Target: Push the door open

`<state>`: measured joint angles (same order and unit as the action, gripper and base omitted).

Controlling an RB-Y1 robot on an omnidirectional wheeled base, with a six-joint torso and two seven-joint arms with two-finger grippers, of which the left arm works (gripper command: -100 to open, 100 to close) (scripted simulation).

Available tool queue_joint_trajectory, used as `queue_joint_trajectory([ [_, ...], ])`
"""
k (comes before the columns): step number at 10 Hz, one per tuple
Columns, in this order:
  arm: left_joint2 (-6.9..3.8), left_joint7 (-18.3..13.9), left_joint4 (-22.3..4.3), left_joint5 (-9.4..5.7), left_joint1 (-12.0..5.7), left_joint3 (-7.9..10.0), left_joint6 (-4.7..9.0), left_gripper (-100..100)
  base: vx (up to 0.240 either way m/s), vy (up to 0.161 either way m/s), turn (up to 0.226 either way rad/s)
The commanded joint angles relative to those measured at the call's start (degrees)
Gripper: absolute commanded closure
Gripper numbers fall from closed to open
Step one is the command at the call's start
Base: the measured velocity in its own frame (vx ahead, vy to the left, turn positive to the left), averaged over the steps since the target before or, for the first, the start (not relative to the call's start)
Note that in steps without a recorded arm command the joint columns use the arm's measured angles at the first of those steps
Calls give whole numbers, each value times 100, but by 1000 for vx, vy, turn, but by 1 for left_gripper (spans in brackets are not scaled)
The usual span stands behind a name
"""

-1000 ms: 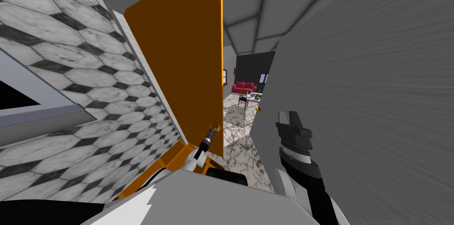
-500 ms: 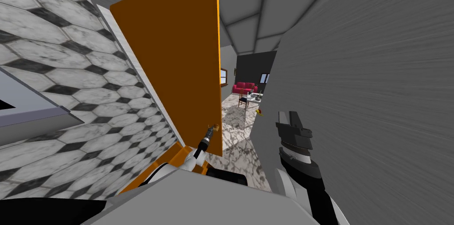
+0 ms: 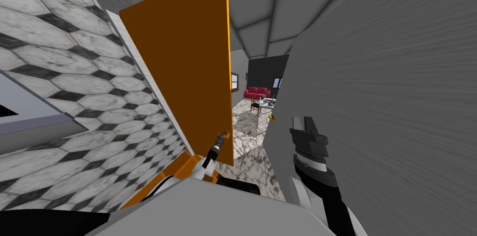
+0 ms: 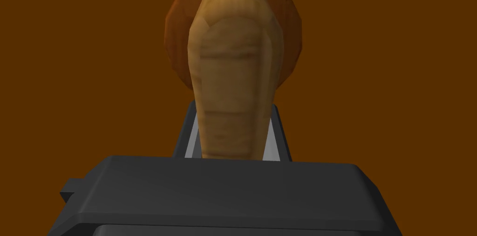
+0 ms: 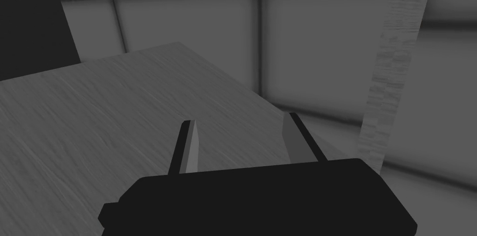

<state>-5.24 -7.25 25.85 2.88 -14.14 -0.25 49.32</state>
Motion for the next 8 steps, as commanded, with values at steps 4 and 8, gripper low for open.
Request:
queue_joint_trajectory([
  [4, -73, 115, 238, -148, 8, 243, -46, 100, 99, -59, 53],
  [8, -83, 222, 232, -270, 22, 440, -65, 100, 159, -96, 45],
])
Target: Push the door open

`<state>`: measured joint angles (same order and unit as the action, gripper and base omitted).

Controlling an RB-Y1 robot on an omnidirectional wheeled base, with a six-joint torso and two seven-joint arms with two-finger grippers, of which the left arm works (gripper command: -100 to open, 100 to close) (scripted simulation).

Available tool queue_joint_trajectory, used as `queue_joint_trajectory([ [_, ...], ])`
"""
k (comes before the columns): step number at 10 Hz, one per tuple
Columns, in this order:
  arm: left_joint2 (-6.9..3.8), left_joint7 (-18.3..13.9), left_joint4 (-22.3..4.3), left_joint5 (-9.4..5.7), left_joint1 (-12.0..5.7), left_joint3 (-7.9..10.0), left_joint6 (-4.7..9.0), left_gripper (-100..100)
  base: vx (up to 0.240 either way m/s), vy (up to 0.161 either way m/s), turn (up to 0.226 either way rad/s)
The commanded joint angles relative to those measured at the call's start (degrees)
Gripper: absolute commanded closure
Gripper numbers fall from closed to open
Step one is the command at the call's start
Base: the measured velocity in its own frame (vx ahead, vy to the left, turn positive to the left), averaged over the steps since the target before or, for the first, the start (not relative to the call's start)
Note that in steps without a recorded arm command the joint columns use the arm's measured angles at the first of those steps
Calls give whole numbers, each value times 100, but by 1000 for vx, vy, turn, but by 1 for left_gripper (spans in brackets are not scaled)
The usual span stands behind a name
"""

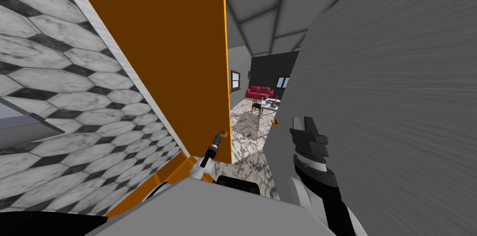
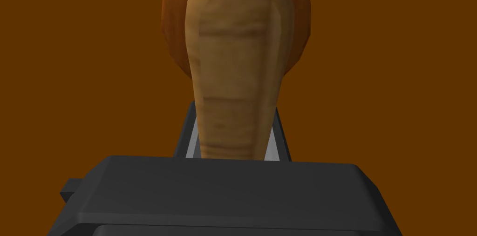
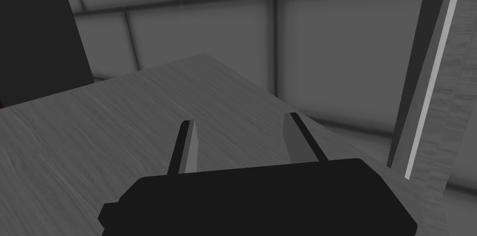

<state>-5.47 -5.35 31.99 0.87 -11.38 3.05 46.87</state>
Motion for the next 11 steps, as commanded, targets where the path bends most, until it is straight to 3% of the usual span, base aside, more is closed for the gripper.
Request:
queue_joint_trajectory([
  [1, -60, 32, -286, -69, -255, 109, 180, 100, 137, -76, 57],
  [2, -60, 32, -168, -69, -250, 109, 180, 100, 30, -17, -5],
  [3, -60, 32, -369, -69, -255, 109, 180, 100, -2, 13, -26],
  [4, -60, 32, -382, -69, -255, 109, 180, 100, -11, 15, -18],
  [5, -63, 100, -386, -145, -246, 234, 168, 100, 91, -90, 58],
  [7, -63, 100, -386, -145, -246, 234, 168, 100, 108, -82, 68],
  [11, -62, 215, -392, -277, -232, 447, 148, 100, 143, -75, 42],
])
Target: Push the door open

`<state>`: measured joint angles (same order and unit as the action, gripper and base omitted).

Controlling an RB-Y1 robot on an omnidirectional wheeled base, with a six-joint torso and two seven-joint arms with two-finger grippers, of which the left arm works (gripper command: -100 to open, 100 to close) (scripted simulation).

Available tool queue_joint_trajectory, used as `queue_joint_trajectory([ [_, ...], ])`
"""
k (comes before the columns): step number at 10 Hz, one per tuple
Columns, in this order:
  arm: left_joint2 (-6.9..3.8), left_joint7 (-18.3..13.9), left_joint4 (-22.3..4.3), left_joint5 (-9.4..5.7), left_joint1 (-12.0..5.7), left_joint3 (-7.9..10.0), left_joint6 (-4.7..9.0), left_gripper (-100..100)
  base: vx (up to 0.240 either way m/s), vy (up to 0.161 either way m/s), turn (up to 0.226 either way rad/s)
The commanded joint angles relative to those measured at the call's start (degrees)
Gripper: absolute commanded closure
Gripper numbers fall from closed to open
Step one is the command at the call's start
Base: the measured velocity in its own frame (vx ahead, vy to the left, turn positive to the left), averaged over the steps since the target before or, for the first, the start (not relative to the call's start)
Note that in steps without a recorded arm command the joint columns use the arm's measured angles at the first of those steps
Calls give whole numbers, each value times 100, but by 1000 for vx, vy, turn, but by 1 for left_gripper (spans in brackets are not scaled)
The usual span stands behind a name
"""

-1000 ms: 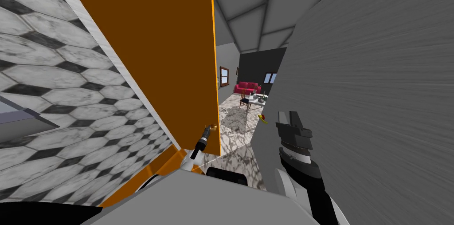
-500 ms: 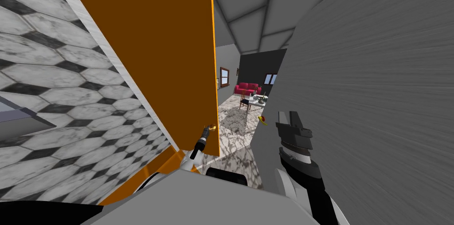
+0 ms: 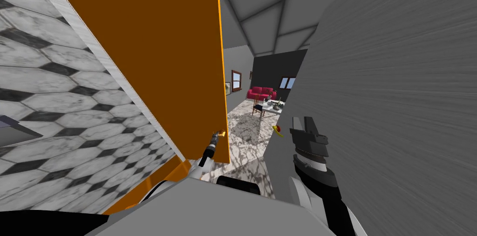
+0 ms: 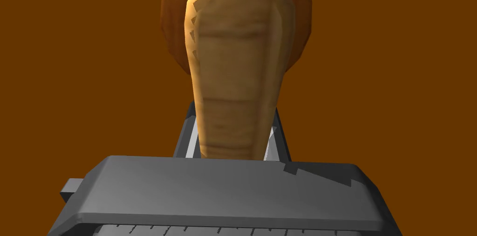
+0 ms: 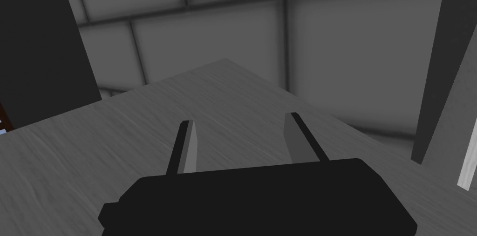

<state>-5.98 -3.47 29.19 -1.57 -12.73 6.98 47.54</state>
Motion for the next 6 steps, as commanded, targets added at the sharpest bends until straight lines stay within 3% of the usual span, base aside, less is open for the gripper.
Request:
queue_joint_trajectory([
  [1, -10, 50, -114, -60, -93, 97, 77, 100, 175, -95, 64],
  [4, -3, 125, -118, -145, -84, 235, 64, 100, 180, -88, 56],
  [6, -52, 171, -199, -187, -116, 309, 107, 100, 102, -6, 42],
])
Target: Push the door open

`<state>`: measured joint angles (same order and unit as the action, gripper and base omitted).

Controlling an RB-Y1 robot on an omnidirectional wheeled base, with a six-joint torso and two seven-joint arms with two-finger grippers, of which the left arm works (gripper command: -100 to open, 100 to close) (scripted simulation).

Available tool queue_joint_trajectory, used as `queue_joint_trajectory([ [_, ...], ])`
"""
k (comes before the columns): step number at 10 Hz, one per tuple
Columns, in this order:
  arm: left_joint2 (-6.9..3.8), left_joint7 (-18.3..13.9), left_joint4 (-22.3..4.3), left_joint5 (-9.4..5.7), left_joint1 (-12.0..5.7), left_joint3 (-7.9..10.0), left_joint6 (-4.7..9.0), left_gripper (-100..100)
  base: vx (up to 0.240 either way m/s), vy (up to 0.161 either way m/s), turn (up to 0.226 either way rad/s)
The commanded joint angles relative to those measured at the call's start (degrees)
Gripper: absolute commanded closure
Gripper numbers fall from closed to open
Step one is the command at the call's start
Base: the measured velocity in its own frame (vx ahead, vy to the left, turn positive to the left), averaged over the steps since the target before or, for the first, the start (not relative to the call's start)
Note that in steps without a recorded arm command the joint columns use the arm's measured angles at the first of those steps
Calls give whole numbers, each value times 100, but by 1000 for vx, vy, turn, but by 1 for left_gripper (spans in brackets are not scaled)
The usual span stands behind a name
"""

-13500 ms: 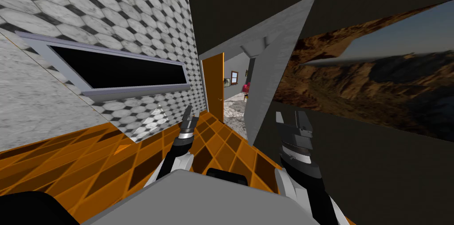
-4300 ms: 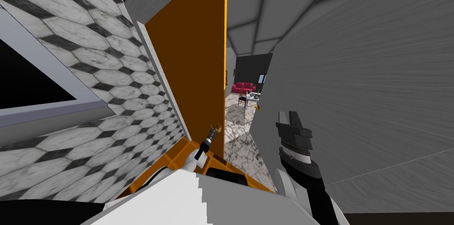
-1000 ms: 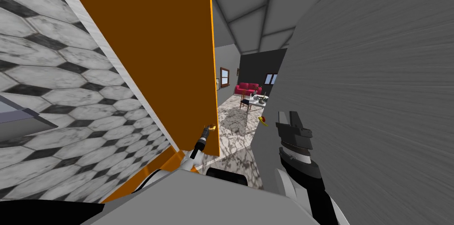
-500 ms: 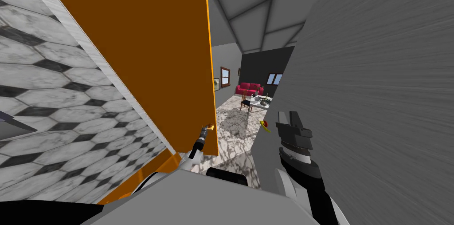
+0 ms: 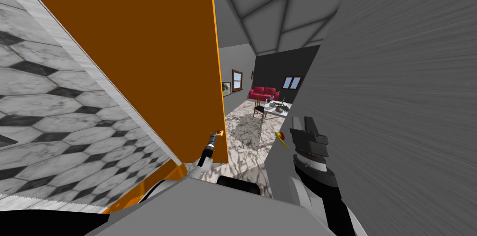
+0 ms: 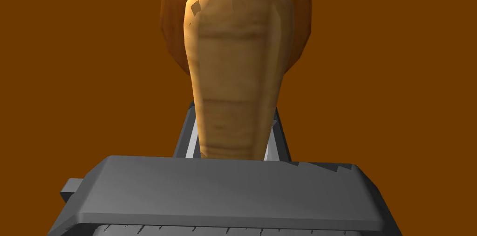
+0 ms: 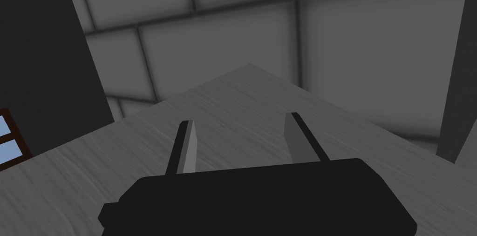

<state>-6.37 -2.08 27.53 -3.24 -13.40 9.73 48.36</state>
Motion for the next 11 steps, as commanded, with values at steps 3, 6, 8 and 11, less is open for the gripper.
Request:
queue_joint_trajectory([
  [3, -2, 112, -30, -68, -58, 112, 33, 100, 172, -15, 37],
  [6, 16, 218, -28, -131, -71, 216, 43, 100, 75, 5, 14],
  [8, 29, 281, -27, -168, -78, 278, 49, 100, 172, -23, 63],
  [11, 60, 417, -24, -249, -94, 411, 63, 100, 69, -4, 20],
])
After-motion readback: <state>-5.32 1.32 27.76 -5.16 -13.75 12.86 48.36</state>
